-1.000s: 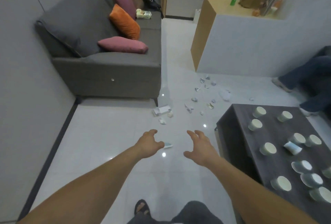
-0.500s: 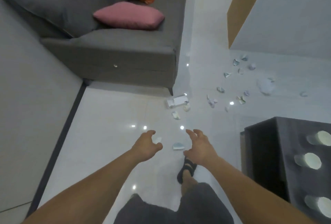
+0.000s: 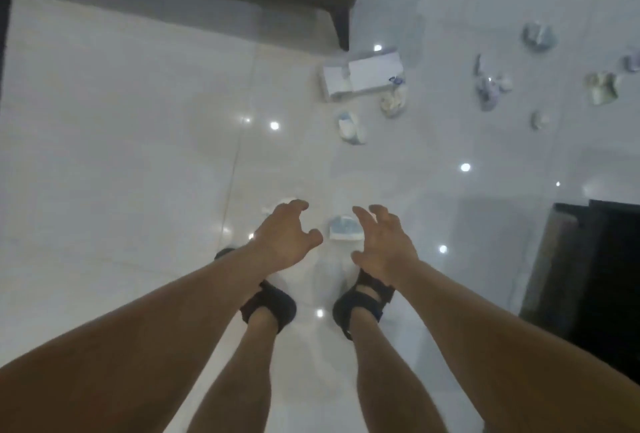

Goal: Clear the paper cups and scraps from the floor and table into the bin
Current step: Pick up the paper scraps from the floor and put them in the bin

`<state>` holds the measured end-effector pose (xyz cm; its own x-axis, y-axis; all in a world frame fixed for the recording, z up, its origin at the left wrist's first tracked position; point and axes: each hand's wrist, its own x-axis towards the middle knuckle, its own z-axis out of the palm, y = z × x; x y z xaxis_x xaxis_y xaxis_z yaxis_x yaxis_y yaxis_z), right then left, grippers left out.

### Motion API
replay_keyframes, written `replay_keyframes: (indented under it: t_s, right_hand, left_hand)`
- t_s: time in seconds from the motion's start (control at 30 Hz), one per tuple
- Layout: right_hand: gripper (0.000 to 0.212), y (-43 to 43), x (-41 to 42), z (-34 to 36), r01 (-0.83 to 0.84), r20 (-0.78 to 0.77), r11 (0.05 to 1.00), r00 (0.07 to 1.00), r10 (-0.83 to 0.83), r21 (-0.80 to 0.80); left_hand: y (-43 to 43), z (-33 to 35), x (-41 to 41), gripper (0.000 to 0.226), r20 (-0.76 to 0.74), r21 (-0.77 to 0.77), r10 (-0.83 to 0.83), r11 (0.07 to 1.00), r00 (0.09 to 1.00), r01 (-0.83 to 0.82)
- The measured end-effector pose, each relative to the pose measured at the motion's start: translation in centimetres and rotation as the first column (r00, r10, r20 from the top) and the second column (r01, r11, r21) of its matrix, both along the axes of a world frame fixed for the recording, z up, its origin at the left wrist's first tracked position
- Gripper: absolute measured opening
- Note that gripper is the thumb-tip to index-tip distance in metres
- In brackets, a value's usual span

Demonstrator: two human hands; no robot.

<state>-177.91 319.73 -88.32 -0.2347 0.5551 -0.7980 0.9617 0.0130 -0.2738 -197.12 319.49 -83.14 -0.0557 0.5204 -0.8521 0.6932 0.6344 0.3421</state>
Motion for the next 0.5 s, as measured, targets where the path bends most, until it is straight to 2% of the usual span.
replay_keyframes:
  t_s: [0.13,0.27,0.37,0.43,0.5]
  right_hand:
    - [0.085,-1.3,0.3,-11.8,-0.122,0.070,0.992,0.990,0.123,-0.017]
    - [0.081,-2.9,0.1,-19.9,-0.122,0.066,0.991,0.991,0.119,0.054]
    - [0.066,-4.2,-0.5,-23.1,-0.109,0.005,0.976,0.994,0.110,0.186]
    - [0.060,-4.6,-0.7,-23.7,-0.060,-0.055,0.981,0.996,0.071,0.187]
    - [0.063,-4.7,-1.1,-23.1,0.022,-0.121,0.989,0.993,-0.004,0.146]
  left_hand:
    - [-2.7,-10.9,-0.5,0.065,0.028,-0.063,0.063,0.996,0.998,-0.062]
    - [-6.6,-17.5,-0.5,0.063,0.065,-0.116,0.109,0.988,0.992,-0.101]
    - [-8.2,-20.3,-0.4,0.062,0.076,-0.136,0.141,0.982,0.987,-0.130]
    - [-8.4,-21.1,-0.4,0.060,0.084,-0.133,0.165,0.979,0.983,-0.153]
    - [-7.9,-20.9,-0.5,0.059,0.088,-0.115,0.200,0.975,0.976,-0.189]
